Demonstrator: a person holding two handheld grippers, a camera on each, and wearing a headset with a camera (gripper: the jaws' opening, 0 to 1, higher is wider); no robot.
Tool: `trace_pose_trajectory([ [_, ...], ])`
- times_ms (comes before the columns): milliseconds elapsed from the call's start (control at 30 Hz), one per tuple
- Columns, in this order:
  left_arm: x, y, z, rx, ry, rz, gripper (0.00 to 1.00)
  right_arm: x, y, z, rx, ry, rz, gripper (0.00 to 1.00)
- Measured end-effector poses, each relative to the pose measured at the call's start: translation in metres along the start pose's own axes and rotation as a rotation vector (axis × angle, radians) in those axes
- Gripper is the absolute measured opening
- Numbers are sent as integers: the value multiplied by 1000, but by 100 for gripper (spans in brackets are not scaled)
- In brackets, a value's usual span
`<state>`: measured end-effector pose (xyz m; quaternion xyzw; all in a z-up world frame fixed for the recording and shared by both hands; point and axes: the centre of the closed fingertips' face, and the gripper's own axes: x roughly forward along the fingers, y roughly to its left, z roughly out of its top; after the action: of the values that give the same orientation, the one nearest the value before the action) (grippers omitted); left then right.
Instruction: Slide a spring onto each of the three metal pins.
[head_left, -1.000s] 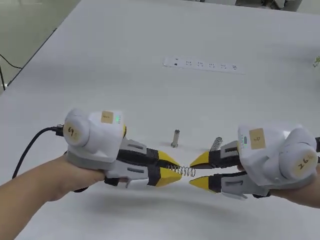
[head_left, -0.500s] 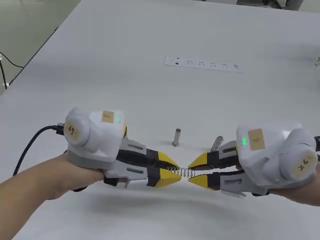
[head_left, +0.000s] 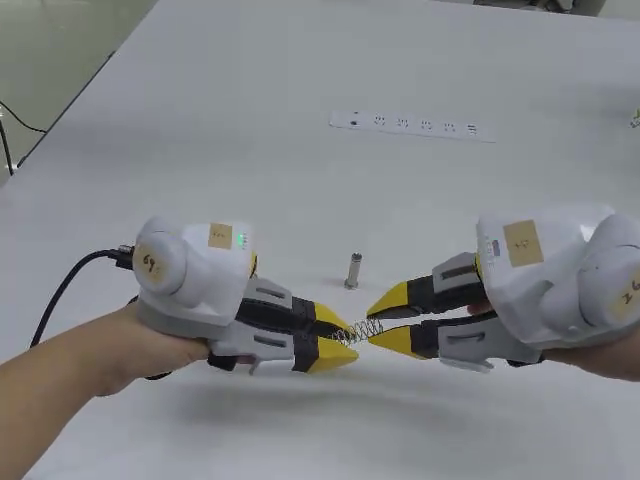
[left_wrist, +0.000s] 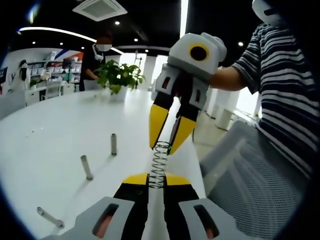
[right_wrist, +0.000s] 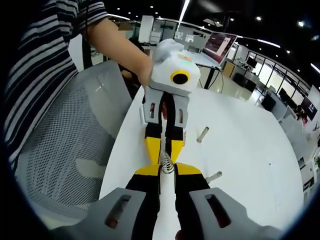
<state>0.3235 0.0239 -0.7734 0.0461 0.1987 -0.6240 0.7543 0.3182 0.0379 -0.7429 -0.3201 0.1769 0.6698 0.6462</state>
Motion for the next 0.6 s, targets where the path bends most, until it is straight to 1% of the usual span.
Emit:
trace_pose_trajectory([
  [133, 2, 1, -2, 12, 11, 5, 2, 4, -1, 10, 17, -31, 8, 7],
  [200, 2, 2, -1, 18, 9, 6, 2, 5, -2, 16, 25, -50, 3, 7],
  [300, 5, 1, 2, 28, 7, 5, 2, 6, -4, 21, 26, -63, -4, 7],
  [433, 6, 0, 4, 40, 6, 5, 2, 8, -4, 25, 16, -70, -18, 7],
  [533, 5, 0, 5, 46, 7, 9, 2, 8, -4, 26, -20, -60, -33, 7],
  [600, 4, 0, 5, 47, 7, 13, 2, 7, -4, 26, -32, -52, -39, 7],
])
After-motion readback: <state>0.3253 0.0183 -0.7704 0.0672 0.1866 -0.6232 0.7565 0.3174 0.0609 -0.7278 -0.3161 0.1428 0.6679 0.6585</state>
